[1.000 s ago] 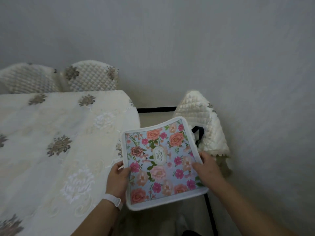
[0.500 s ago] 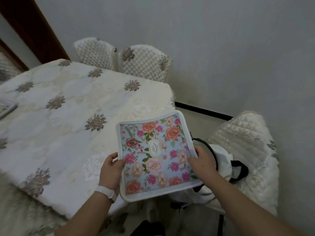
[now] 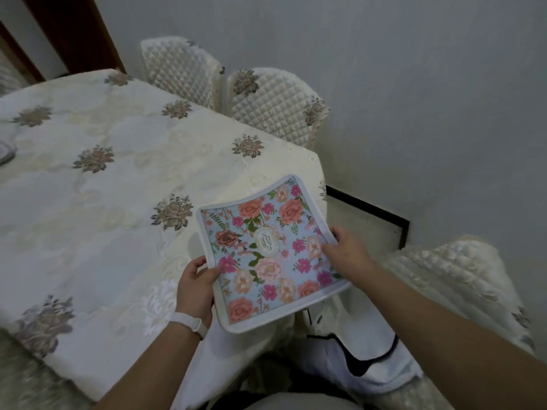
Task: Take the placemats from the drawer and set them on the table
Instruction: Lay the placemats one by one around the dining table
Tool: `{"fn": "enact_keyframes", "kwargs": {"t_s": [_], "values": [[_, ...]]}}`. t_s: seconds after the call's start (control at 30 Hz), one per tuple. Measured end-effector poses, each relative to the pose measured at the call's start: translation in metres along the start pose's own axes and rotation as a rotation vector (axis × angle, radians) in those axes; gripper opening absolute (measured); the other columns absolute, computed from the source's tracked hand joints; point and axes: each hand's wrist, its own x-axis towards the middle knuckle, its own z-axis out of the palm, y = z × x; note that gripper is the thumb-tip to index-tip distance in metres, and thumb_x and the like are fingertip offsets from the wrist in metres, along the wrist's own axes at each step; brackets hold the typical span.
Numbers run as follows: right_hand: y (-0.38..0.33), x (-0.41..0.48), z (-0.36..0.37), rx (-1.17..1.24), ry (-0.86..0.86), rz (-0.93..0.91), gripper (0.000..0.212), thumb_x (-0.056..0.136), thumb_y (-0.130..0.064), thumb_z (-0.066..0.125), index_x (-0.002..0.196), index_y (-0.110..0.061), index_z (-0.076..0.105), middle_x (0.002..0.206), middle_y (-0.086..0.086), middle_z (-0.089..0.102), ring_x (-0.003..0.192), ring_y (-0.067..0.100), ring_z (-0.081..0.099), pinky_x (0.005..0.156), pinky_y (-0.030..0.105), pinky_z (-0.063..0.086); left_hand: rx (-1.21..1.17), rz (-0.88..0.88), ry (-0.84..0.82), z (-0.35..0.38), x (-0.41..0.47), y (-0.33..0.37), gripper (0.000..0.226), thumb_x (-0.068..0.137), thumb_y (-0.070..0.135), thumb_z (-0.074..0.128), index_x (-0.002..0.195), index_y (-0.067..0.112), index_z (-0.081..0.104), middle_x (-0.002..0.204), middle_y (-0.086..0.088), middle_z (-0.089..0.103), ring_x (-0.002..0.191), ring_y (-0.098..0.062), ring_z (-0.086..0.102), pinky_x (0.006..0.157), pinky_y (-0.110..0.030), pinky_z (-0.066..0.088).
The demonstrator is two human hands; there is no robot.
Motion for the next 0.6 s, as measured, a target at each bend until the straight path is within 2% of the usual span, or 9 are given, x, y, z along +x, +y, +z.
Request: {"fn": "enact_keyframes", "kwargs": {"t_s": [0.13,0.3,0.43,0.6], "values": [[-0.016,0.034,0.009,-0.041,-0.047,-0.064,0.016,0.091,-0.018,0.056,0.105,-0.02,0.061,0.092,0.007,0.068,0.078,0.027,0.068,0.069,0.048,0.06,0.007,-0.003,0.052,-0.006,0.014,0.001,0.031,0.09,0.002,0.063,0.119,0.007,0.054,0.106,-0.019,0.069,0.088,-0.035,0.069,0.07,-0.046,0.058],[-0.027,0.083,0.023,-0.155,-0.168,-0.138,0.009,0.092,-0.016,0.054,0.1,-0.02,0.057,0.082,0.007,0.062,0.062,0.026,0.061,0.053,0.037,0.054,0.024,-0.035,0.159,-0.003,0.024,-0.018,0.023,0.089,-0.005,0.058,0.104,0.013,0.056,0.104,-0.017,0.069,0.092,-0.034,0.068,0.068,-0.04,0.056],[-0.028,0.117,0.031,-0.258,-0.258,-0.214,0.009,0.092,-0.016,0.054,0.1,-0.021,0.056,0.085,0.006,0.06,0.064,0.024,0.059,0.05,0.033,0.051,0.022,-0.073,0.261,0.007,0.025,-0.033,0.022,0.089,-0.004,0.058,0.103,0.012,0.054,0.102,-0.017,0.069,0.088,-0.031,0.07,0.066,-0.04,0.057],[-0.027,0.151,0.043,-0.32,-0.31,-0.276,0.007,0.092,-0.018,0.056,0.098,-0.02,0.055,0.082,0.004,0.058,0.066,0.024,0.06,0.053,0.034,0.05,0.063,-0.13,0.34,0.015,0.028,-0.049,0.022,0.09,-0.004,0.058,0.108,0.008,0.052,0.101,-0.017,0.069,0.086,-0.033,0.07,0.064,-0.039,0.058]]}}
